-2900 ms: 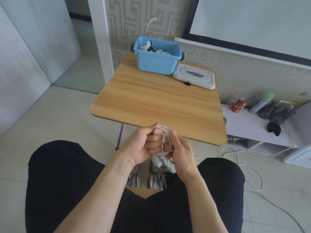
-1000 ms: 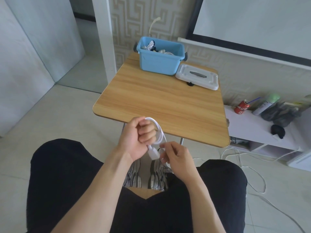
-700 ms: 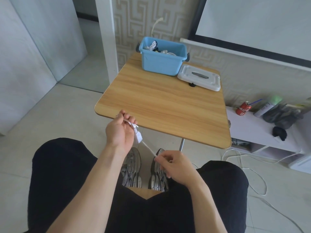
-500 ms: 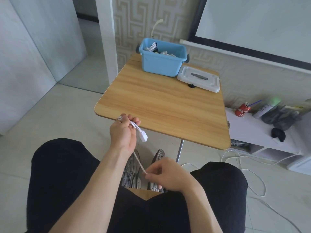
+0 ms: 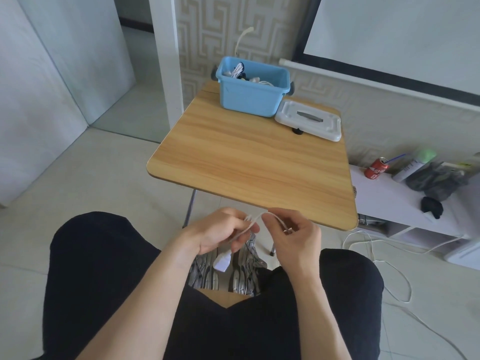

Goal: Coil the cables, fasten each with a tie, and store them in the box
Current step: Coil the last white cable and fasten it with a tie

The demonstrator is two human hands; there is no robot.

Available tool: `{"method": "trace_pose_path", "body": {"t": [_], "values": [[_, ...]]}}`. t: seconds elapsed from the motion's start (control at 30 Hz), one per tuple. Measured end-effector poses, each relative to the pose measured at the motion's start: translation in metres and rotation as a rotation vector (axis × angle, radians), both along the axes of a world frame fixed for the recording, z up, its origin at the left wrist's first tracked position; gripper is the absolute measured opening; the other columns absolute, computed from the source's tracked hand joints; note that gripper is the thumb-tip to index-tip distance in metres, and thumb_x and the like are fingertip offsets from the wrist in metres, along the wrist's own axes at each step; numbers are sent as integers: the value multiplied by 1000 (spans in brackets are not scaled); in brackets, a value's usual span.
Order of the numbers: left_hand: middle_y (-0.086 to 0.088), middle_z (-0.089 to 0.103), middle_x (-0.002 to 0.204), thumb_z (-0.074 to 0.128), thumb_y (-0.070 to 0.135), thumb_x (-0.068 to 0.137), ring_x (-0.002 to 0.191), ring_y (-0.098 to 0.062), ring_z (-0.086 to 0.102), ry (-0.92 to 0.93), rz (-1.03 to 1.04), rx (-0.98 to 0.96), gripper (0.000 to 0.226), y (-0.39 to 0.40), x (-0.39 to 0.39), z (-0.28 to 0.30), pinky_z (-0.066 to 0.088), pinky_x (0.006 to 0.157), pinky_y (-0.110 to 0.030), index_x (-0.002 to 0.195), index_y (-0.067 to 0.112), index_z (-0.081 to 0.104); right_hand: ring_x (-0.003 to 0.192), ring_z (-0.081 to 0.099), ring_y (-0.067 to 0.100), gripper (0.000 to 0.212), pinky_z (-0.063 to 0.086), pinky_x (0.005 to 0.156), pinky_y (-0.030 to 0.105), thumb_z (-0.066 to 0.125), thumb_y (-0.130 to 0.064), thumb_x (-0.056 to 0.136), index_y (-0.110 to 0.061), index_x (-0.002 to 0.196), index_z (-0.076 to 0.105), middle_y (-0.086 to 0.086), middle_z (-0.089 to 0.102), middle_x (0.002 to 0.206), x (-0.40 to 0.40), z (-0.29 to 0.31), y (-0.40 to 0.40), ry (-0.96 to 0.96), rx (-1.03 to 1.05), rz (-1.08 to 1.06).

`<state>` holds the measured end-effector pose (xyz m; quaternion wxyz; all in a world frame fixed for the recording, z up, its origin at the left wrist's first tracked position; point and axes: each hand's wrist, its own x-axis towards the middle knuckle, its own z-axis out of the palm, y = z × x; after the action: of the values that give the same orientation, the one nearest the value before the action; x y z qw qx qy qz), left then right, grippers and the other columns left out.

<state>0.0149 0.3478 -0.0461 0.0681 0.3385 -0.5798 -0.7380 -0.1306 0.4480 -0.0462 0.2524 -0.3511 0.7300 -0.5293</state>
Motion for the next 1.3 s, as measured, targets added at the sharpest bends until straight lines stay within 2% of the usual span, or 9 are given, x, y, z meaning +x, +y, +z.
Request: {"method": "trace_pose_path", "body": {"t": [0.07,0.17,0.27,0.43,0.5,0.67,0.9,1.17,1.3], "values": [[0,37,58,37,14,105,50,-15,30,86,-4,103,30,-1,-3,0,28,51,-26,90,4,60,64,61,4,11,46,58,16,85,-29,80,-28,88,78,-10,72,78,-7,-2,1,-61,10,-44],[3,26,55,33,35,107,48,-13,20,166,-104,135,44,-3,-1,0,20,49,-28,77,14,56,63,59,7,6,47,58,19,84,-25,81,-24,85,80,-8,72,75,-6,-3,3,-135,-30,15],[6,25,53,37,33,106,44,-12,20,262,-54,156,43,-5,0,-3,22,44,-23,68,19,49,60,59,8,5,46,54,21,75,-22,90,-22,90,80,-7,71,69,1,-3,1,-160,-36,85],[7,26,55,28,36,108,45,-11,22,686,600,541,49,-16,-4,-4,23,45,-23,70,16,50,52,51,11,16,41,50,27,61,-18,101,-20,100,77,1,69,71,-2,-12,-2,-176,68,211],[7,29,59,25,34,110,48,-11,25,789,810,565,47,-22,1,-4,29,48,-22,74,15,50,52,52,10,17,43,52,28,60,-23,102,-23,98,77,5,70,74,-2,-17,0,-107,145,280],[4,34,64,27,19,110,50,-13,29,813,1106,534,32,-32,13,-6,33,61,-26,85,14,46,53,54,9,18,52,58,33,58,-34,102,-27,103,74,-3,71,71,2,-22,0,-20,348,470],[3,32,65,25,10,108,49,-13,29,779,1299,574,33,-33,9,-5,31,62,-27,79,15,39,47,40,11,22,40,48,22,54,-36,103,-29,109,75,-6,72,66,13,-13,1,87,491,683],[1,36,67,24,8,108,50,-15,35,813,1285,582,29,-36,6,-1,35,65,-29,83,14,37,54,53,10,22,54,61,27,55,-37,102,-30,101,76,-9,73,72,10,-18,1,162,593,711],[2,36,67,30,11,109,52,-14,36,666,1194,465,28,-31,2,-10,36,65,-28,83,14,39,57,60,3,22,52,61,18,60,-36,99,-26,102,80,-12,71,74,11,-15,2,138,525,733]]}}
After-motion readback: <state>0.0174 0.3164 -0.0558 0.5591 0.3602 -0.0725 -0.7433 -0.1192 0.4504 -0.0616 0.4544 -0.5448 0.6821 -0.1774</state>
